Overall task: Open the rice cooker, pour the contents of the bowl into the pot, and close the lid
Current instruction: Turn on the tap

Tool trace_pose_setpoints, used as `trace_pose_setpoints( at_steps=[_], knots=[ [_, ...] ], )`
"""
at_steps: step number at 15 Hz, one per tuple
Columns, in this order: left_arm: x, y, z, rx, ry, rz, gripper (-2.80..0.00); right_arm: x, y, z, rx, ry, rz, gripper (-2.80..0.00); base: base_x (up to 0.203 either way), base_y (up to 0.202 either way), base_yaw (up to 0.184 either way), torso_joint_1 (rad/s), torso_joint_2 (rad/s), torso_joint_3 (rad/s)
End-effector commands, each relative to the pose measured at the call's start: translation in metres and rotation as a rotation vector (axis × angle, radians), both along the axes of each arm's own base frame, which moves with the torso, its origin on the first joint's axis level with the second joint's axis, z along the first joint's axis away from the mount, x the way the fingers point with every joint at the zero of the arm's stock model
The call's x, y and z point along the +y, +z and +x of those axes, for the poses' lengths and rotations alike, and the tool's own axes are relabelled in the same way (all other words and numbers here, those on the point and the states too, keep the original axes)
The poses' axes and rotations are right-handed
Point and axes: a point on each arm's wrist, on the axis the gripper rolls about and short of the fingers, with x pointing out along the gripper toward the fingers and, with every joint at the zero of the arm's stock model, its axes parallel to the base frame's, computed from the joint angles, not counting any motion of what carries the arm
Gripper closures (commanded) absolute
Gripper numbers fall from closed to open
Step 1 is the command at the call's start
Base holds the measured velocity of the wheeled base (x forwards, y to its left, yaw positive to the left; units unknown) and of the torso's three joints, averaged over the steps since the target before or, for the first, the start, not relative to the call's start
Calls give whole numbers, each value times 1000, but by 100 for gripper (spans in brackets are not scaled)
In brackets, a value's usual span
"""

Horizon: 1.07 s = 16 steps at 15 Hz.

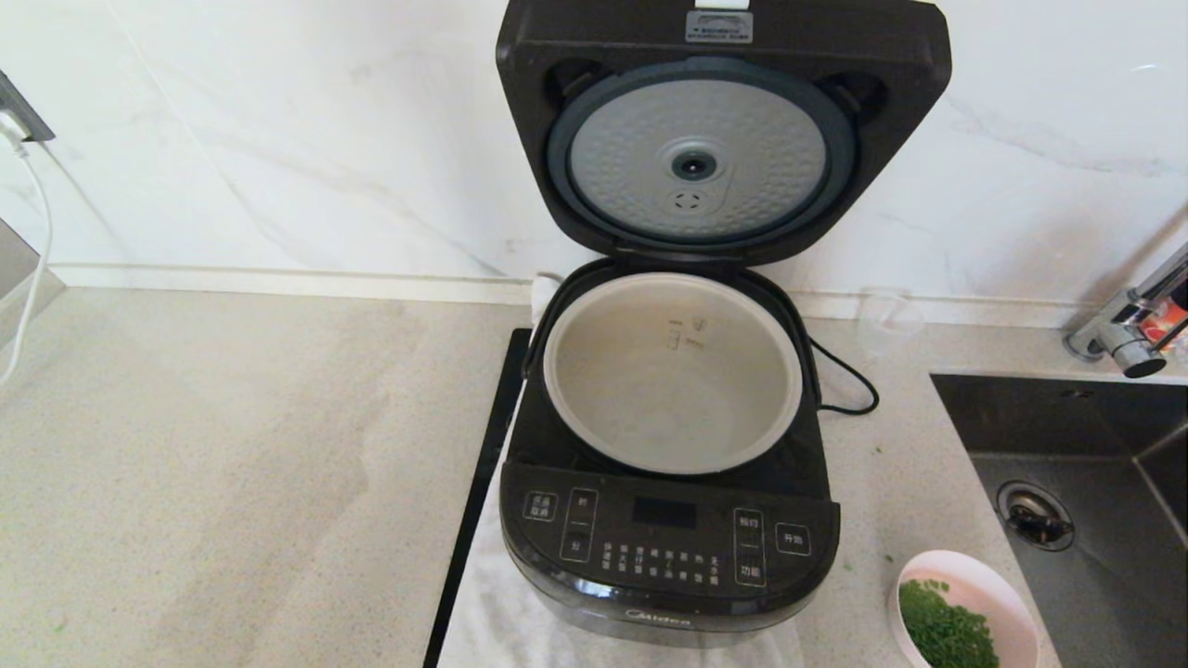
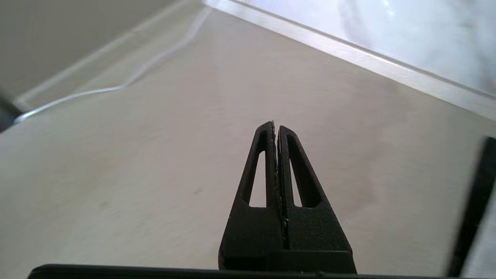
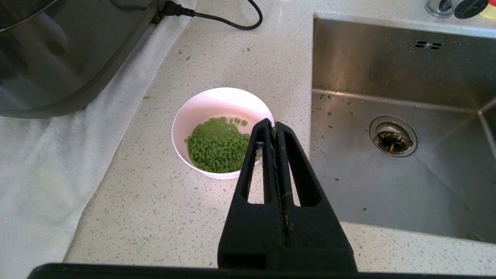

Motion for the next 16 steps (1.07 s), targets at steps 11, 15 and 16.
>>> trace_pose_setpoints(
  at_steps=[11,15,16],
  knots=[
    [-12,-136,-39,70,-587,208,0,0,0,0,-1,1,0,0,0,0,0,0,0,0],
    [-12,-136,-38,63,-582,197,0,0,0,0,0,-1,-16,0,0,0,0,0,0,0],
    [-12,-136,-38,63,-582,195,0,0,0,0,1,-1,-16,0,0,0,0,0,0,0]
  ],
)
